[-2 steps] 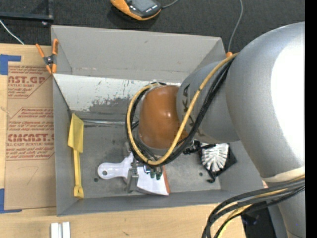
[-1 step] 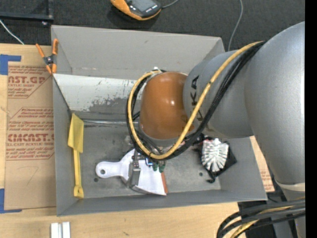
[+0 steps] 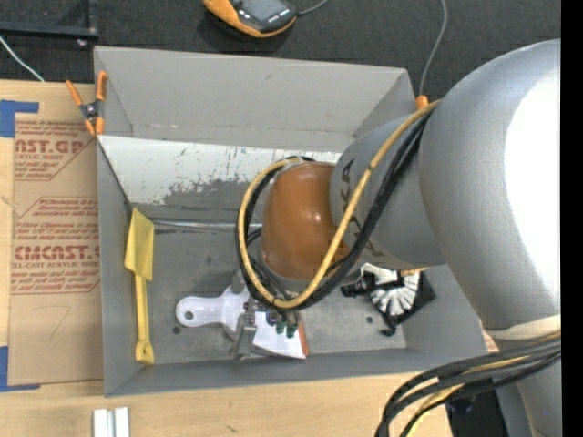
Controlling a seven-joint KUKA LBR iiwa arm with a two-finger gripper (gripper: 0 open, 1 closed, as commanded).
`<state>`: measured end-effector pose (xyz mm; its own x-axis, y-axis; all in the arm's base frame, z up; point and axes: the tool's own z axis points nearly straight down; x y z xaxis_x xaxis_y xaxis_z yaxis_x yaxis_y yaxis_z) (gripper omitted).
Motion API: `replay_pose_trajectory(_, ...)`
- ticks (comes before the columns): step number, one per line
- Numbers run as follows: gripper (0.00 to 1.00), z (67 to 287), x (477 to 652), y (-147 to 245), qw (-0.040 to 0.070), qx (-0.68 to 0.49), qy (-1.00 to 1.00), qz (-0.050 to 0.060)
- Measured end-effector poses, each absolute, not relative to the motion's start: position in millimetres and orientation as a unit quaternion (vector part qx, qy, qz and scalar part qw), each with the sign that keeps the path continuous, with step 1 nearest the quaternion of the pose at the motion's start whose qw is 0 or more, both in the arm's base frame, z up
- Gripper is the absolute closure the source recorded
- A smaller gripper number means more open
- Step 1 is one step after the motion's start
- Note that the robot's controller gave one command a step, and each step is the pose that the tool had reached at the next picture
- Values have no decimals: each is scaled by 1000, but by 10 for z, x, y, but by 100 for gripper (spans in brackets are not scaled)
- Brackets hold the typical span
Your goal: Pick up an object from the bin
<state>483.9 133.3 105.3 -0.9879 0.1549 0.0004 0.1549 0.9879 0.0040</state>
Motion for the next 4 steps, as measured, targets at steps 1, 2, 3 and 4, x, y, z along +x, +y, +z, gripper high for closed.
replay_pose_trajectory(1, 0, 699, 4871, 1328, 1, -93, -996, -1)
replay_pose_trajectory(2, 100, 691, 4799, 1269, 4, -117, -993, -3)
replay_pose_trajectory(3, 100, 691, 4799, 1269, 4, -117, -993, -3)
replay_pose_trajectory(4, 100, 713, 4792, 1269, 5, -117, -993, -3)
